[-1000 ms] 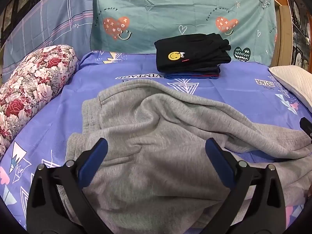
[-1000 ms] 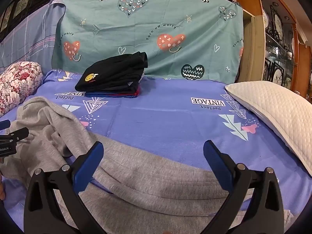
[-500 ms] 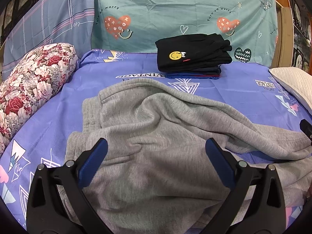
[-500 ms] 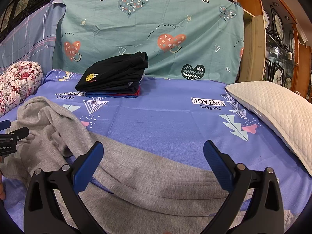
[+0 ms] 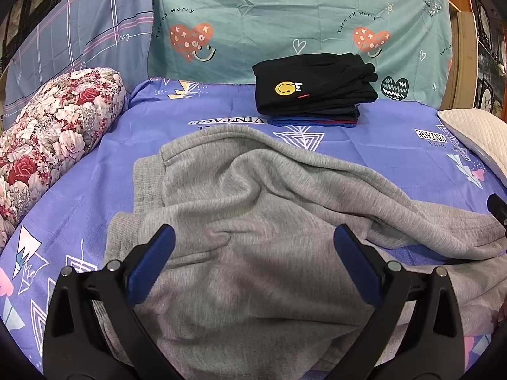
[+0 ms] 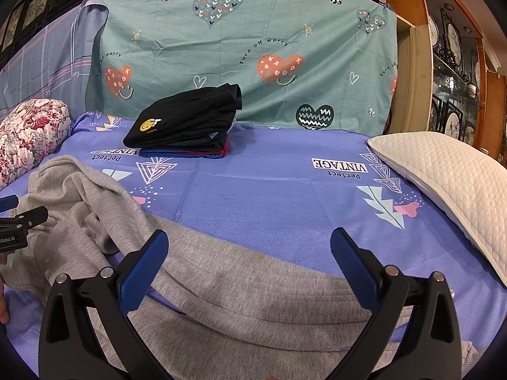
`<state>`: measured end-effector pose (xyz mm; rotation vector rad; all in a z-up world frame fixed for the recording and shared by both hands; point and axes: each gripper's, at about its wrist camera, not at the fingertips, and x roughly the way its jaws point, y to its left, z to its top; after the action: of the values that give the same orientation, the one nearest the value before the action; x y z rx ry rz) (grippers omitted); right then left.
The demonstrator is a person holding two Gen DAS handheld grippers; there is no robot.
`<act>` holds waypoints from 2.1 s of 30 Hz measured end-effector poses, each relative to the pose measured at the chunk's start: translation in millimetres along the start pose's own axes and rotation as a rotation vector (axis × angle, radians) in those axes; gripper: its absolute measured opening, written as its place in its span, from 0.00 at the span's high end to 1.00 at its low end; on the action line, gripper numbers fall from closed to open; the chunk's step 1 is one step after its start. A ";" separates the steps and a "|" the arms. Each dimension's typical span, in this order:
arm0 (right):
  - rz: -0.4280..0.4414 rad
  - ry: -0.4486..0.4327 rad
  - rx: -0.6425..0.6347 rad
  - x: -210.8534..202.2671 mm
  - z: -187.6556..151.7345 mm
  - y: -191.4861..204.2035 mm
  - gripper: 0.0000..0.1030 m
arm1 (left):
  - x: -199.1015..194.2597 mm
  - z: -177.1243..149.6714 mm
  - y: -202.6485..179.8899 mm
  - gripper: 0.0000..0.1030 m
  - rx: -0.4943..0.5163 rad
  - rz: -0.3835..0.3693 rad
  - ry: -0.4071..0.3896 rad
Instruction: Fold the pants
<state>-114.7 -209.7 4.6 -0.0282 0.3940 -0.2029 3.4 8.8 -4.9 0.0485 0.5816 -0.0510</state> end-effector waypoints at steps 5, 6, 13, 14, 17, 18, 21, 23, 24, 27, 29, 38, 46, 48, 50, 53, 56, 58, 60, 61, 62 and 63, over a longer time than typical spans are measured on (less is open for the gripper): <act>0.000 0.001 0.000 0.0 -0.3 0.1 0.01 | 0.0 0.0 0.0 0.02 0.000 0.000 0.000; 0.000 0.000 0.000 0.1 -0.1 0.2 0.01 | -0.1 0.1 0.1 0.02 0.000 0.000 0.000; -0.001 0.001 0.000 0.0 0.3 0.2 0.01 | 0.0 0.4 0.1 0.02 0.000 0.000 0.000; -0.001 0.001 0.000 0.0 0.3 0.2 0.01 | 0.1 0.4 0.1 0.02 0.000 -0.001 0.001; 0.000 0.002 0.000 0.0 0.2 0.2 0.01 | 0.0 0.2 0.1 0.02 0.000 0.000 0.001; 0.000 0.002 0.000 0.1 0.4 -0.1 0.01 | 0.0 0.1 0.1 0.02 0.000 0.000 0.001; 0.001 0.003 -0.002 0.7 -0.2 2.1 0.01 | 0.0 0.1 0.1 0.02 0.000 -0.001 0.001; 0.001 0.004 -0.004 0.9 -1.2 4.9 0.01 | 0.7 -0.8 0.1 0.02 0.000 0.000 0.002; 0.001 0.004 -0.004 1.0 -1.2 4.9 0.01 | 1.1 -1.3 -0.2 0.02 0.000 0.000 0.002; 0.001 0.005 -0.005 1.2 -1.5 5.7 0.01 | 1.4 -1.8 -0.4 0.02 0.000 -0.001 0.003; 0.002 0.006 -0.005 1.2 -2.5 7.6 0.01 | 1.4 -1.9 -0.5 0.02 0.000 0.000 0.003; 0.002 0.005 -0.005 1.4 -2.7 8.1 0.01 | 1.3 -1.4 -0.5 0.02 0.000 0.000 0.003; 0.012 0.000 0.012 -0.8 -2.8 6.9 0.01 | -3.1 -0.3 8.5 0.02 -0.036 -0.016 0.006; 0.064 -0.004 0.049 -6.5 -0.2 -3.1 0.01 | -13.7 2.0 24.3 0.02 -0.064 -0.043 0.004; 0.091 0.001 0.047 -17.2 4.5 -11.1 0.01 | -23.1 7.7 42.2 0.02 -0.039 -0.030 0.008; 0.051 -0.018 -0.037 -37.0 11.3 -28.7 0.01 | -25.3 22.6 75.3 0.02 0.026 0.066 0.009; 0.006 0.006 -0.120 -47.6 15.1 -54.0 0.01 | 2.6 36.7 108.5 0.02 0.060 0.110 0.106; -0.018 0.027 -0.168 -52.5 15.0 -72.8 0.01 | 27.2 41.0 124.2 0.02 0.059 0.107 0.178; -0.037 0.073 -0.203 -52.3 13.3 -89.7 0.01 | 57.4 44.9 134.9 0.02 0.034 0.062 0.254; -0.038 0.101 -0.218 -52.0 11.5 -98.0 0.01 | 74.8 45.7 137.1 0.02 0.019 0.010 0.301; -0.042 0.119 -0.228 -51.6 9.7 -105.6 0.01 | 87.6 46.1 137.2 0.02 0.011 -0.030 0.336; -0.051 0.141 -0.239 -51.2 6.4 -113.1 0.01 | 100.0 46.9 135.0 0.02 0.005 -0.064 0.365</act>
<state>-180.1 -310.2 37.4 -0.2600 0.5574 -0.2081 120.8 137.2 -16.5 0.0442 0.9481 -0.1069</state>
